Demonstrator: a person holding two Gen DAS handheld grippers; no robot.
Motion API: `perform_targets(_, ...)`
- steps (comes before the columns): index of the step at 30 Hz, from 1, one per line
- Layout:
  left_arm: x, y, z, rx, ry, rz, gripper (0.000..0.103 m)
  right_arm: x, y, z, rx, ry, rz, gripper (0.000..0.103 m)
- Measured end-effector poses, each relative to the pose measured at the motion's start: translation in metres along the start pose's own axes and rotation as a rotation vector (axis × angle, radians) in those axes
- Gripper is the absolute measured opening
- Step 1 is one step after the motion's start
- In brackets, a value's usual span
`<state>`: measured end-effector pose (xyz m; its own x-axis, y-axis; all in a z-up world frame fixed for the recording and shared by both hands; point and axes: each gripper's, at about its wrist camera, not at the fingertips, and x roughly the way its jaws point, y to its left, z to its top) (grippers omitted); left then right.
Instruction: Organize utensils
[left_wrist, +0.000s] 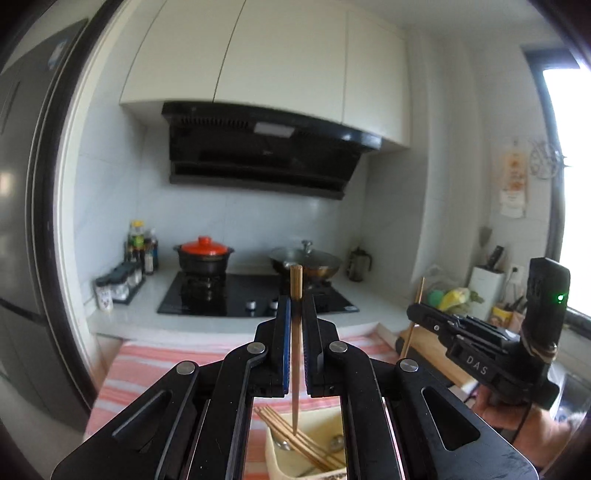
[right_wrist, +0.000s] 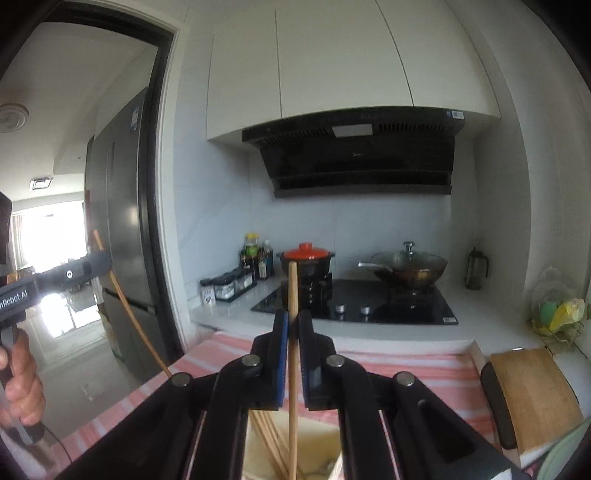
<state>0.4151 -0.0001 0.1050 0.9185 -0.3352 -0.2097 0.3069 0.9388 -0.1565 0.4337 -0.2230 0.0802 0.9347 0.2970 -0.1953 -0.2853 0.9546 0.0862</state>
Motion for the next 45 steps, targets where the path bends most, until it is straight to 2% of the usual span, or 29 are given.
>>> perform_targets(2,0.028,0.009,-0.015,-0.030,0.063,0.015,0.004,0.024,-0.003,-0.009,0.014,0.010,-0.003,0.006)
perform_targets(4,0.058,0.019,-0.034,-0.067,0.154,0.018,0.004,0.050,-0.002,-0.028,-0.014,0.056,-0.002,0.006)
perform_targets(6,0.084,0.029,-0.056,-0.104,0.257,0.016,0.004,0.076,-0.004,-0.047,-0.037,0.146,-0.006,0.006)
perform_targets(8,0.104,0.037,-0.078,-0.134,0.350,0.010,0.004,0.101,-0.006,-0.070,-0.037,0.272,0.002,0.006)
perform_targets(11,0.124,0.040,-0.100,-0.129,0.450,0.013,0.005,0.126,-0.011,-0.096,-0.013,0.406,0.029,0.006)
perform_targets(13,0.127,0.037,-0.110,-0.123,0.479,0.034,0.020,0.134,-0.012,-0.106,0.001,0.460,0.036,0.008)
perform_targets(14,0.123,0.035,-0.114,-0.116,0.484,0.051,0.046,0.137,-0.011,-0.108,0.012,0.483,0.045,0.009)
perform_targets(15,0.115,0.033,-0.116,-0.110,0.473,0.071,0.070,0.138,-0.011,-0.109,0.019,0.505,0.045,0.015)
perform_targets(17,0.091,0.028,-0.117,-0.087,0.407,0.112,0.087,0.129,-0.008,-0.109,0.032,0.513,0.042,0.061)
perform_targets(20,0.047,0.016,-0.118,-0.022,0.335,0.169,0.101,0.090,-0.007,-0.098,0.032,0.438,0.016,0.063)
perform_targets(21,0.034,0.013,-0.120,-0.008,0.319,0.181,0.102,0.076,-0.008,-0.100,0.036,0.419,0.000,0.065)
perform_targets(22,0.017,0.007,-0.122,0.003,0.300,0.199,0.103,0.060,-0.008,-0.100,0.041,0.391,-0.020,0.070)
perform_targets(23,0.005,0.004,-0.124,0.008,0.290,0.217,0.103,0.042,-0.005,-0.099,0.043,0.360,-0.037,0.081)
perform_targets(25,-0.015,-0.004,-0.130,0.019,0.309,0.250,0.103,0.005,0.001,-0.099,0.029,0.312,-0.063,0.094)
perform_targets(29,-0.052,-0.021,-0.140,0.046,0.307,0.280,0.103,-0.063,0.025,-0.105,-0.016,0.208,-0.111,0.103)
perform_targets(34,-0.090,-0.045,-0.149,0.120,0.291,0.338,0.103,-0.106,0.050,-0.115,-0.036,0.209,-0.174,0.103)
perform_targets(37,-0.102,-0.055,-0.151,0.151,0.284,0.371,0.103,-0.123,0.057,-0.119,-0.026,0.244,-0.171,0.103)
perform_targets(42,-0.123,-0.059,-0.148,0.129,0.284,0.343,0.103,-0.151,0.069,-0.122,-0.020,0.290,-0.231,0.103)
perform_targets(45,-0.135,-0.064,-0.144,0.132,0.265,0.332,0.103,-0.161,0.073,-0.120,-0.013,0.289,-0.242,0.103)
